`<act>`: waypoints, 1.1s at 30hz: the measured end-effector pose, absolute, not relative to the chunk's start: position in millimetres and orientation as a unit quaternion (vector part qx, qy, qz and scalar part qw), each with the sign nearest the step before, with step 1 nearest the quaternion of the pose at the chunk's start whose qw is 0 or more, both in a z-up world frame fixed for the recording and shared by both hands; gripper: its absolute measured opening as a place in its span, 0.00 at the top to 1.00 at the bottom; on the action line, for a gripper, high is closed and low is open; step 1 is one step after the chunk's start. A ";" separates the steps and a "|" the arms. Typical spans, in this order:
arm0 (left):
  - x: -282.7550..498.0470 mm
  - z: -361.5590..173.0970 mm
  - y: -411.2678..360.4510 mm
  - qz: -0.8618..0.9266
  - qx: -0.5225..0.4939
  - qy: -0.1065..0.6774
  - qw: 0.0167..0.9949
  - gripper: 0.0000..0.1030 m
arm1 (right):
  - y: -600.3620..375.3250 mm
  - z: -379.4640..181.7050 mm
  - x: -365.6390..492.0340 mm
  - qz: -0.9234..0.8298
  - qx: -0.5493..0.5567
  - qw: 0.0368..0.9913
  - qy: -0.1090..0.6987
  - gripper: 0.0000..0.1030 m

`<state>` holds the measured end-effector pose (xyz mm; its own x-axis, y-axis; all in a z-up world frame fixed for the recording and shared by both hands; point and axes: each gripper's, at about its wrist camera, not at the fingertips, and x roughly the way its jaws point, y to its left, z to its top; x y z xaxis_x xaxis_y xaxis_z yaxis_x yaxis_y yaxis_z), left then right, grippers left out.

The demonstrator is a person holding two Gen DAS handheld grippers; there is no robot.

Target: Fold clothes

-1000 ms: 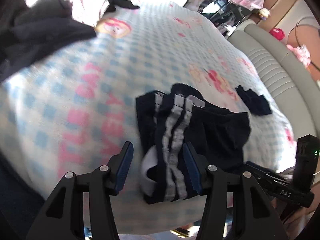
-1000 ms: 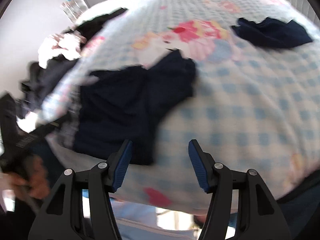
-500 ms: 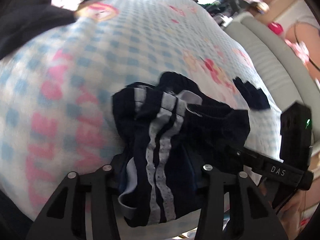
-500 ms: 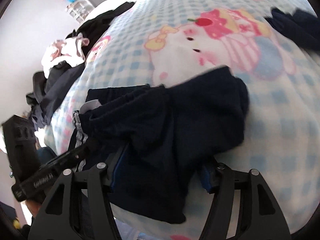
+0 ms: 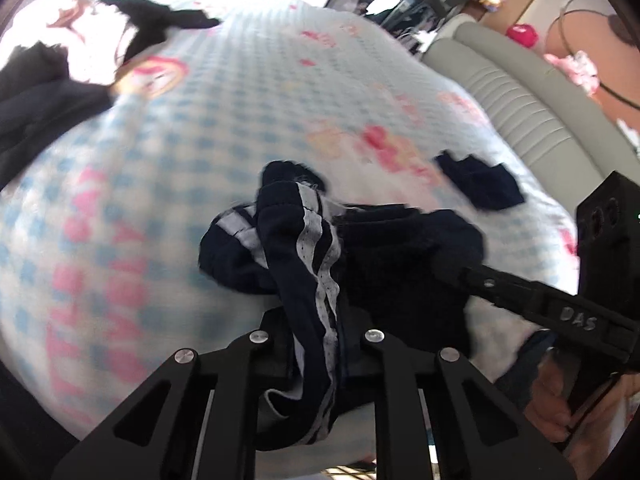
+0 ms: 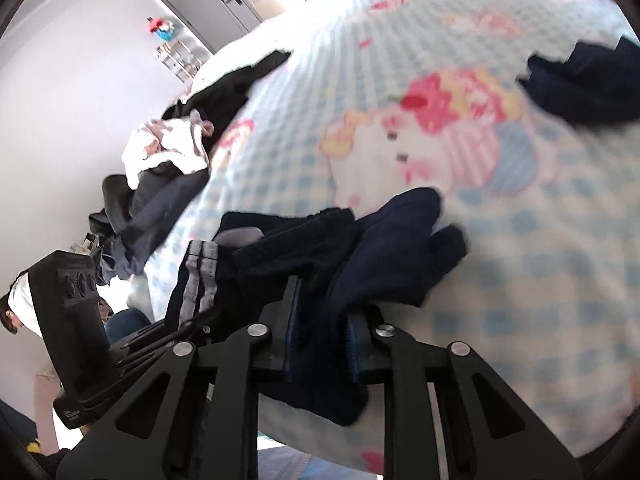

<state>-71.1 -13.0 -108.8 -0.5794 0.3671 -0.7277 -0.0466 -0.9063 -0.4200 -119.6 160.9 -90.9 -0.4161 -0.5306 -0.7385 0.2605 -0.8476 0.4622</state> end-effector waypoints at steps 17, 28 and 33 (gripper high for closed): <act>-120.0 -43.3 123.7 0.862 -0.437 -0.121 0.226 0.86 | 282.4 -52.1 -124.8 -0.856 0.448 0.165 -0.200 0.91; -219.5 -7.3 265.3 0.870 -0.381 -0.099 0.296 0.86 | 420.4 7.7 -192.9 -0.896 0.395 0.079 -0.187 0.91; -283.5 -16.4 278.2 0.869 -0.381 -0.146 0.280 0.83 | 472.3 29.0 -245.2 -0.915 0.363 0.050 -0.170 0.91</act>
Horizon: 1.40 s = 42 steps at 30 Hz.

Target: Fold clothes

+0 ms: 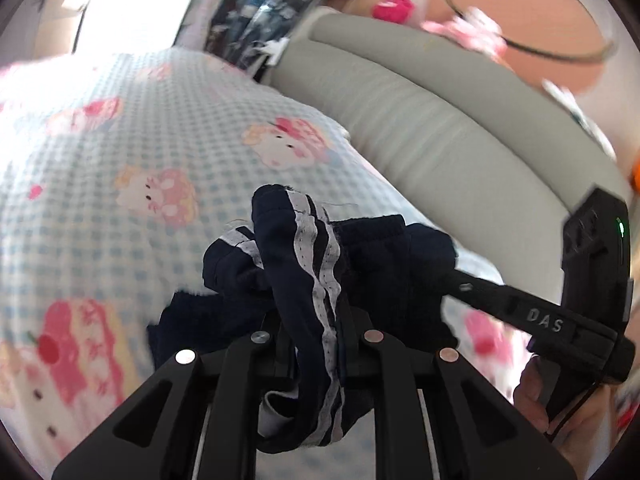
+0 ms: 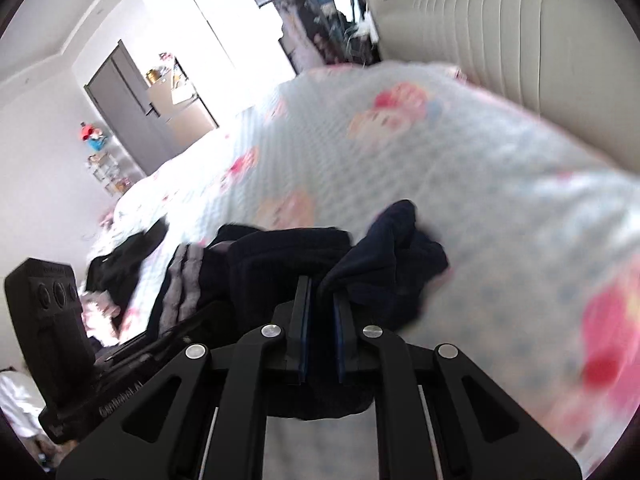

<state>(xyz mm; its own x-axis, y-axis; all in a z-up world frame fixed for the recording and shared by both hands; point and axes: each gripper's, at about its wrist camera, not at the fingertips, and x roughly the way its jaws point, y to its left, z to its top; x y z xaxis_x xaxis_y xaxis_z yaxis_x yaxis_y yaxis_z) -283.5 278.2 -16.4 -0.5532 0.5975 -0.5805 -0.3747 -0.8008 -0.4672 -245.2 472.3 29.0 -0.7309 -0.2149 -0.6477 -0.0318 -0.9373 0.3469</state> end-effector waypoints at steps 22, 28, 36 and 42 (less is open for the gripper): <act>-329.9 -96.3 282.5 0.852 -0.438 -0.120 0.262 0.50 | 441.4 -27.7 -290.3 -0.914 0.392 0.039 -0.095 0.69; -328.7 -118.3 277.5 0.845 -0.459 -0.123 0.244 0.50 | 442.2 -67.9 -293.6 -0.893 0.445 0.016 -0.065 0.76; -321.4 -102.5 259.0 0.856 -0.435 -0.123 0.251 0.56 | 475.0 -55.5 -266.7 -0.908 0.410 -0.016 -0.085 0.74; -319.3 -96.3 283.0 0.858 -0.436 -0.093 0.256 0.52 | 448.0 -46.8 -270.5 -0.913 0.403 0.025 -0.052 0.56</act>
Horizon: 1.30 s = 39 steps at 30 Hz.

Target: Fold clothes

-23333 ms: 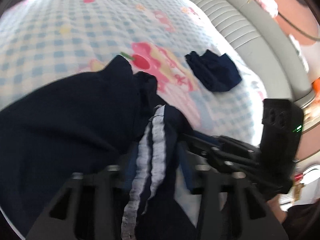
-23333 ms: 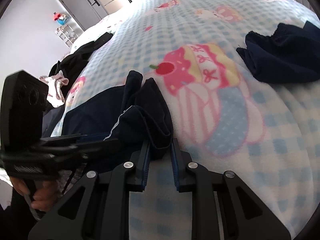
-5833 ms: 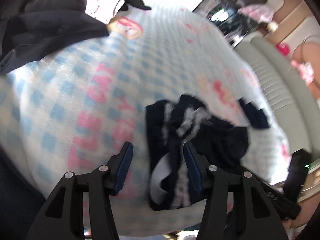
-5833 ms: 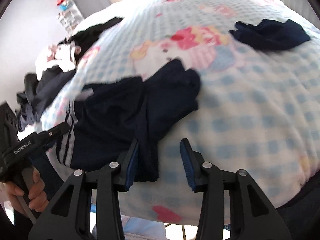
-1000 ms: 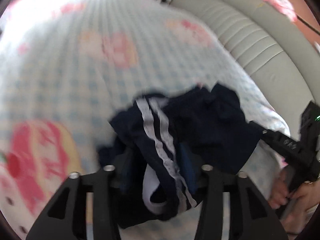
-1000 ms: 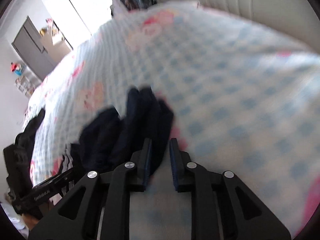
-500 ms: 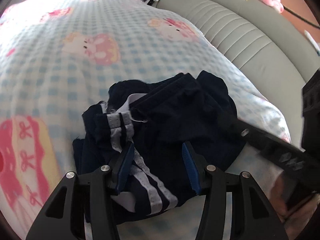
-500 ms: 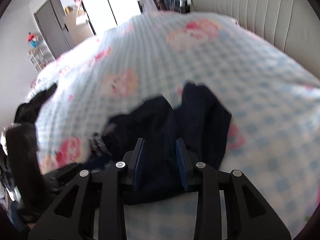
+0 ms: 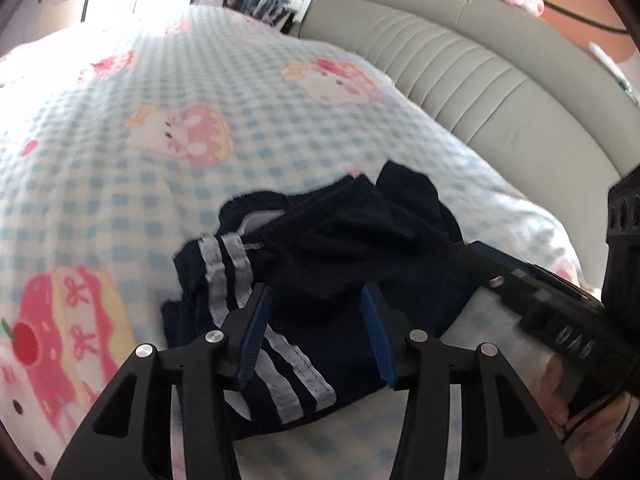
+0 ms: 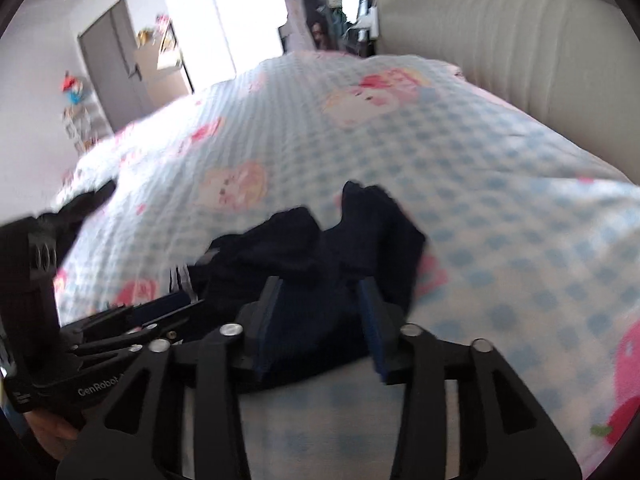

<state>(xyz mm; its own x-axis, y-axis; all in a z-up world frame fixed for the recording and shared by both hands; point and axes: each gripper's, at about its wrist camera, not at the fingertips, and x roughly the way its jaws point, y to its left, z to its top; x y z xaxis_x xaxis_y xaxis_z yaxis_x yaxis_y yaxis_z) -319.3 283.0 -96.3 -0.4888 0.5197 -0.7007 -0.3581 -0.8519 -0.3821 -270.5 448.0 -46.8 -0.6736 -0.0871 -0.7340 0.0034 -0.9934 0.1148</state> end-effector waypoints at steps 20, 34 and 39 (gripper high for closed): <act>-326.5 -74.6 252.1 0.858 -0.438 -0.107 0.245 0.45 | 449.5 -42.1 -265.2 -0.893 0.440 -0.034 -0.091 0.50; -299.8 20.0 114.8 0.906 -0.399 -0.053 0.135 0.33 | 364.9 26.4 -255.8 -0.911 0.408 -0.015 -0.062 0.25; -260.1 45.9 43.4 0.916 -0.386 -0.049 0.092 0.30 | 312.9 50.8 -240.9 -0.917 0.396 -0.004 -0.039 0.23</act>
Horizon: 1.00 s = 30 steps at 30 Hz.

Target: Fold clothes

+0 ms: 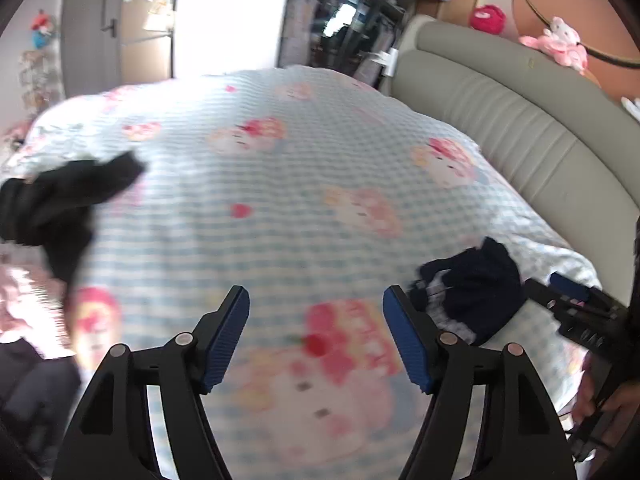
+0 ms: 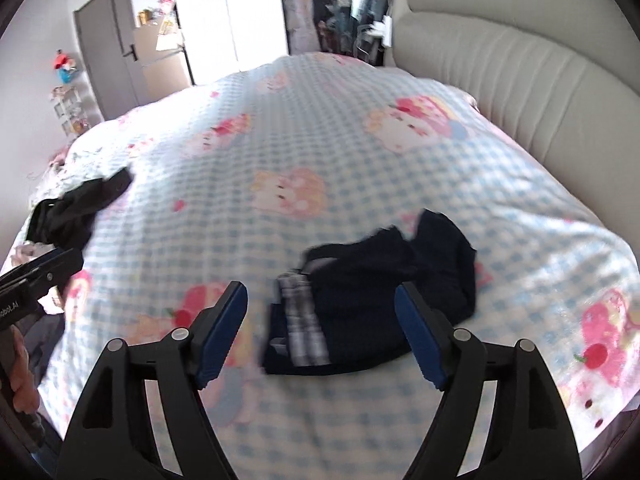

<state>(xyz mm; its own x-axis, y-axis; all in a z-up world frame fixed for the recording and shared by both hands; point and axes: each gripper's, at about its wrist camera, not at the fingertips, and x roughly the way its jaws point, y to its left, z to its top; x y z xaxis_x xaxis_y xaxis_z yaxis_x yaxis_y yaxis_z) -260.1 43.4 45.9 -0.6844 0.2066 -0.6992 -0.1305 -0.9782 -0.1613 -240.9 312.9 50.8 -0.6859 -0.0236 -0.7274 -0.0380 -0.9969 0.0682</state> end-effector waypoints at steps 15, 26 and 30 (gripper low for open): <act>-174.2 70.0 -85.3 0.928 -0.360 -0.093 0.020 0.30 | 140.1 46.8 -195.9 0.909 -0.397 -0.125 0.006 0.19; -126.5 69.0 -101.2 0.931 -0.349 -0.106 0.000 0.24 | 140.9 59.7 -159.3 0.916 -0.389 -0.092 0.026 0.18; -101.8 59.1 -98.6 0.923 -0.365 -0.123 -0.004 0.22 | 142.8 55.1 -126.7 0.916 -0.387 -0.097 0.028 0.18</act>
<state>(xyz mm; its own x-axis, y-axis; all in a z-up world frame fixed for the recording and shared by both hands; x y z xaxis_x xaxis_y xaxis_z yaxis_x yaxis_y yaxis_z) -101.8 -98.6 59.1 -0.7329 0.0830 -0.6752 0.0972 -0.9695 -0.2248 -126.7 142.8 55.1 -0.6814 -0.1995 -0.7042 0.1558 -0.9796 0.1269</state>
